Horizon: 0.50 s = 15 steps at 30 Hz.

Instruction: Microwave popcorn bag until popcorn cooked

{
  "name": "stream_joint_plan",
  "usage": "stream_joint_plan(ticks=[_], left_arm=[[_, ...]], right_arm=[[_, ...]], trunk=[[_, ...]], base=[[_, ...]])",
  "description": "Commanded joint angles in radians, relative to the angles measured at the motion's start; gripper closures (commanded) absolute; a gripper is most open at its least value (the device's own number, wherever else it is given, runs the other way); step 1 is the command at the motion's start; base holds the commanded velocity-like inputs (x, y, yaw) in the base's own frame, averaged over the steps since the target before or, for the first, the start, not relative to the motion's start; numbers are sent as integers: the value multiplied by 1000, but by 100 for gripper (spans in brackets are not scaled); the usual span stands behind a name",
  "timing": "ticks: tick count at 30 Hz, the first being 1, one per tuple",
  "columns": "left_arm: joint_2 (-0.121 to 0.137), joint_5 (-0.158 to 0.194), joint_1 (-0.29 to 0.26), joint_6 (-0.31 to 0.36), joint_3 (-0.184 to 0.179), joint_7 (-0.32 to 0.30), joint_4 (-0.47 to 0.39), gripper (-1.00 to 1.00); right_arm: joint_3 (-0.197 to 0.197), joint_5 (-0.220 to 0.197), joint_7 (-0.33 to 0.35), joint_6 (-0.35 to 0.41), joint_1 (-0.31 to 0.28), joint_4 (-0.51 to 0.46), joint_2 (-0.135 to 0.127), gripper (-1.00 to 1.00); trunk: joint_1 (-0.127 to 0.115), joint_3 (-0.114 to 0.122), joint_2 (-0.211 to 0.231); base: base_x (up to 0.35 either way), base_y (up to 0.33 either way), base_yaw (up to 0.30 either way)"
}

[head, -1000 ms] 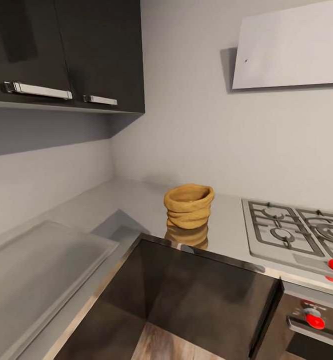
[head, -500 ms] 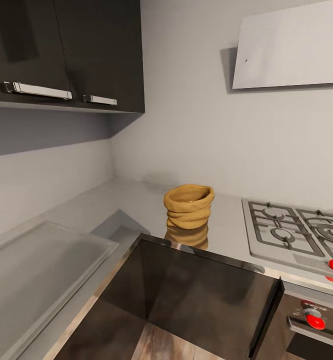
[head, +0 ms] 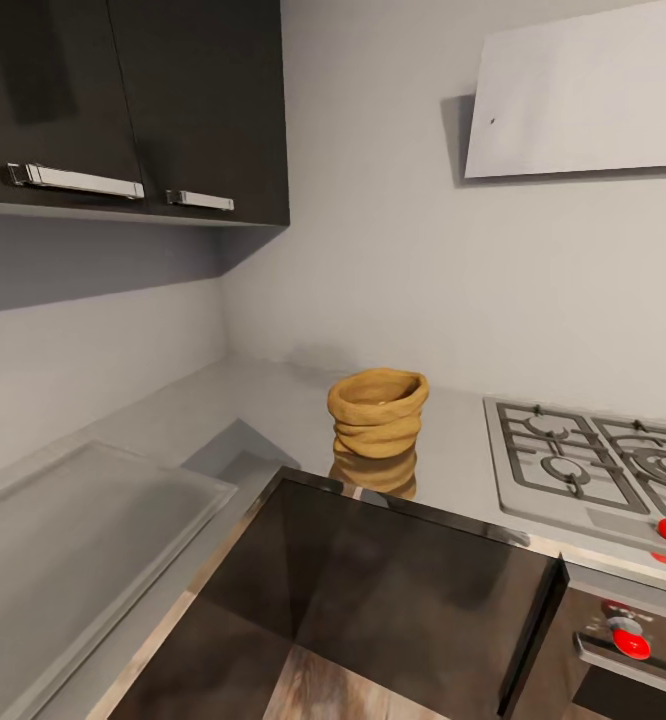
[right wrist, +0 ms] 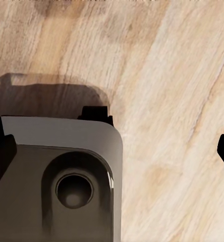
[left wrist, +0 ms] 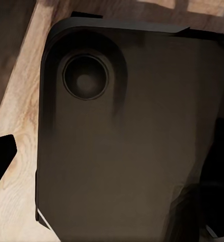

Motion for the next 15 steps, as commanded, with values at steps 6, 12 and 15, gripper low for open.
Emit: stream_joint_plan(ticks=[6,12,15], left_arm=[[1,7,0,-1,8,-4,-1,-100],[0,9,0,0,9,-3,0,-100],[0,10,0,0,9,-2,0,-100]], right_arm=[[-8,6,1,-4,-1,3,-1,-100],[-8,7,3,-2,-1,3,-1,-100],[-8,7,2,-2,-1,3,-1,-100]], trunk=[[-12,8,21],[-35,27,63],[-46,37,84]], base=[[0,0,0],[0,0,0],[0,0,0]])
